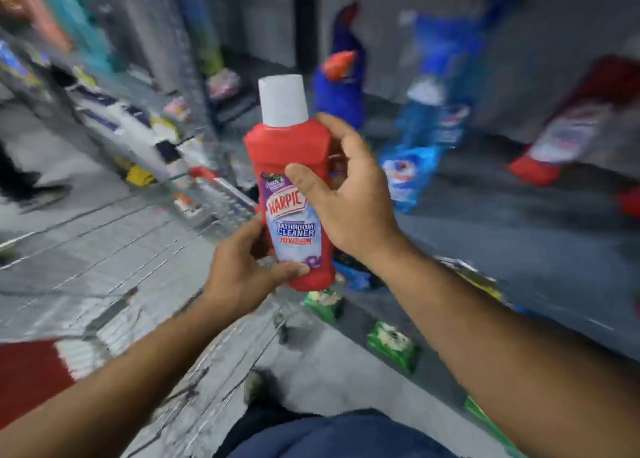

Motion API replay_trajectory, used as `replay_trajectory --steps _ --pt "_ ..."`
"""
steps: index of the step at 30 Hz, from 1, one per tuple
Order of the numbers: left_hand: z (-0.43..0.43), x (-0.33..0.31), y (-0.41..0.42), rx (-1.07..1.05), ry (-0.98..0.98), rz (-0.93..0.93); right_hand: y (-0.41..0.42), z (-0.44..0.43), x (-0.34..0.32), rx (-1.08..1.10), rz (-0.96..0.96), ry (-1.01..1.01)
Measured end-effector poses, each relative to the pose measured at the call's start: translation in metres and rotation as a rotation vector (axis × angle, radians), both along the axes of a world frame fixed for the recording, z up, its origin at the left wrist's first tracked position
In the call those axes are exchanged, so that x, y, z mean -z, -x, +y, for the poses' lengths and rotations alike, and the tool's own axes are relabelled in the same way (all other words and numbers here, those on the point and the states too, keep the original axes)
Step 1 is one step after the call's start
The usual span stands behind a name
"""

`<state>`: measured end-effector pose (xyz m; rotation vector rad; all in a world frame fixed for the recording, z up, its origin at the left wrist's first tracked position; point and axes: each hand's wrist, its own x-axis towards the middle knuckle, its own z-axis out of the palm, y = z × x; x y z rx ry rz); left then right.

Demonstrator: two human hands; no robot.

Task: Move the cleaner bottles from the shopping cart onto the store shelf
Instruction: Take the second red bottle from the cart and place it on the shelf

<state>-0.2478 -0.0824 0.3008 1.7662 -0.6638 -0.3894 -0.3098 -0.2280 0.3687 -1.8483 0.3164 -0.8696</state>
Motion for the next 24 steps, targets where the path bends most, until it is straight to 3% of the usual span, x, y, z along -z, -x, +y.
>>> replay_trajectory --steps 11,16,24 --pt "-0.199 -0.004 0.165 0.575 0.023 -0.087 0.229 -0.136 -0.002 0.64 0.006 0.089" --pt "-0.258 -0.001 0.204 0.58 0.001 -0.189 0.269 -0.18 0.016 0.801 0.082 0.104" --pt "-0.294 0.006 0.215 0.546 0.021 -0.175 0.28 -0.2 0.016 0.765 0.127 0.115"
